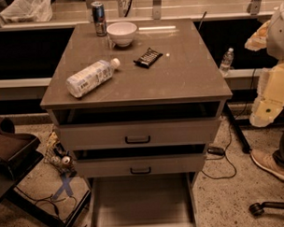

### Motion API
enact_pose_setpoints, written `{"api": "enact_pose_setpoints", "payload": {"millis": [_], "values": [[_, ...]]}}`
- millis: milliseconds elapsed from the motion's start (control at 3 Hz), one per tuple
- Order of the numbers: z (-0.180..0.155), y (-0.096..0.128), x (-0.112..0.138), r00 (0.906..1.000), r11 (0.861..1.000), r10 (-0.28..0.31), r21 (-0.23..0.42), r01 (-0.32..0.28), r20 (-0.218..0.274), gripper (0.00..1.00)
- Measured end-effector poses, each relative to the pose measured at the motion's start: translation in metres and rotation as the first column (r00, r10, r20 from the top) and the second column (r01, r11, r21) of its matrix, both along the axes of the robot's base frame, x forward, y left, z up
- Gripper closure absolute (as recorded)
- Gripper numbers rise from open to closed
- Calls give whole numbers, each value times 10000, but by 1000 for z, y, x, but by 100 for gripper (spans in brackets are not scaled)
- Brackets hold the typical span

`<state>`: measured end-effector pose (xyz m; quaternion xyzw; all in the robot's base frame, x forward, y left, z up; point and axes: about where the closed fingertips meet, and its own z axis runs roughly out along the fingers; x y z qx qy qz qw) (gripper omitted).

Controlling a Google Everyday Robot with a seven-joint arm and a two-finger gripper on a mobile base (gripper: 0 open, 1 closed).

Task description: Place blue plastic bottle into bottom drawer

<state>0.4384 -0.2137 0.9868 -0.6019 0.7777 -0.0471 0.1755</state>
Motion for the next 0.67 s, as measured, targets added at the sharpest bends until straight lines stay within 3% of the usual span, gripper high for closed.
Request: {"api": "enact_pose_setpoints", "payload": {"millis": [333, 667], "values": [[0, 0, 0, 10000, 10000, 0, 0, 0, 2, 0], [14, 24, 7, 9961, 9961, 861, -214, -856, 199, 0]]}}
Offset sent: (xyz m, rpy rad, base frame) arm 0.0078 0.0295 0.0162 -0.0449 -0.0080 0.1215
